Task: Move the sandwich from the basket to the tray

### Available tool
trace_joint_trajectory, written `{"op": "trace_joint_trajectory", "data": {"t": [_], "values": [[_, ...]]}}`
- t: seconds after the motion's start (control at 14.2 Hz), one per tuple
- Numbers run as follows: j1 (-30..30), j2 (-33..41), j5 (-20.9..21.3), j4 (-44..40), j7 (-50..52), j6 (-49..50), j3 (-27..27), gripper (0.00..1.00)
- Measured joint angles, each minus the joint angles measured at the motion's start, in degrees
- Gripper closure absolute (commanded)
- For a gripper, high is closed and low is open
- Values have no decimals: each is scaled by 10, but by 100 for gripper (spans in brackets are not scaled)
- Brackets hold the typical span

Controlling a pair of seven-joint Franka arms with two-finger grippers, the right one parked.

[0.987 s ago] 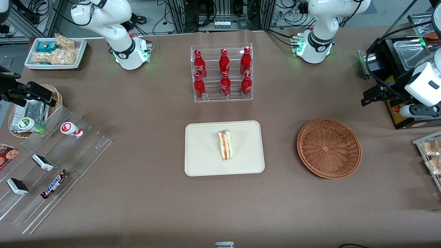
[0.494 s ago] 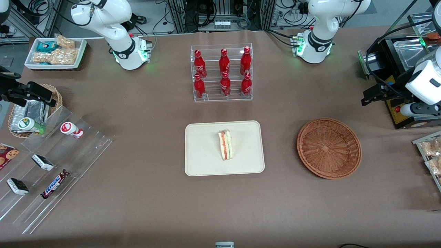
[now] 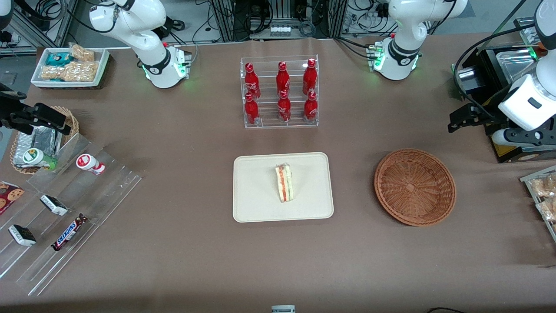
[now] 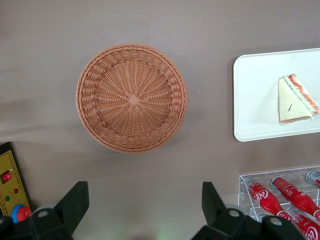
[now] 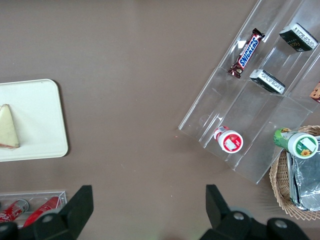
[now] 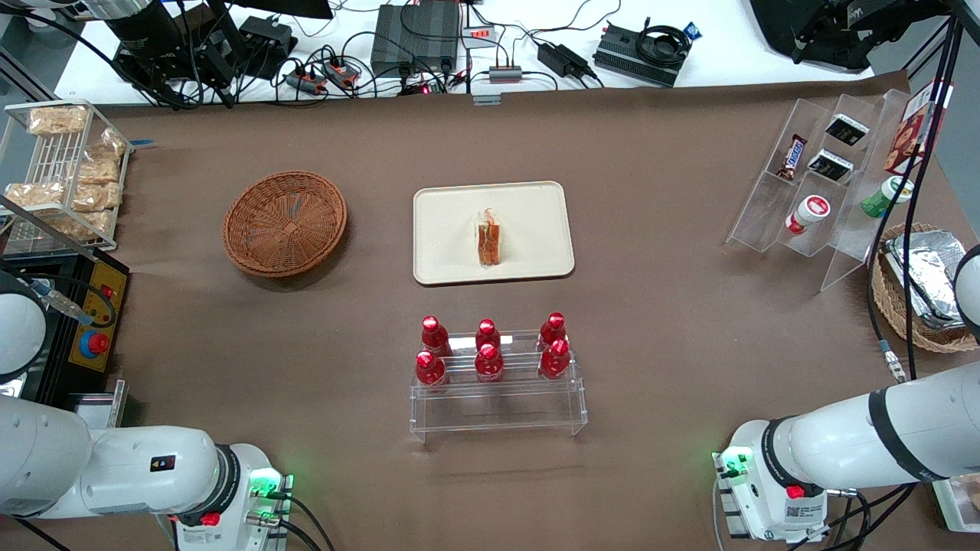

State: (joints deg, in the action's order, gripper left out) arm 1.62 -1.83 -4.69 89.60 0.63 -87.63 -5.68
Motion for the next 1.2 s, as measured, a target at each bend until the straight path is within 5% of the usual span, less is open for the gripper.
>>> {"op": "trace_joint_trajectory", "data": {"t": [1.2], "values": [[-5, 13, 44, -28, 2, 42, -18, 0]]}}
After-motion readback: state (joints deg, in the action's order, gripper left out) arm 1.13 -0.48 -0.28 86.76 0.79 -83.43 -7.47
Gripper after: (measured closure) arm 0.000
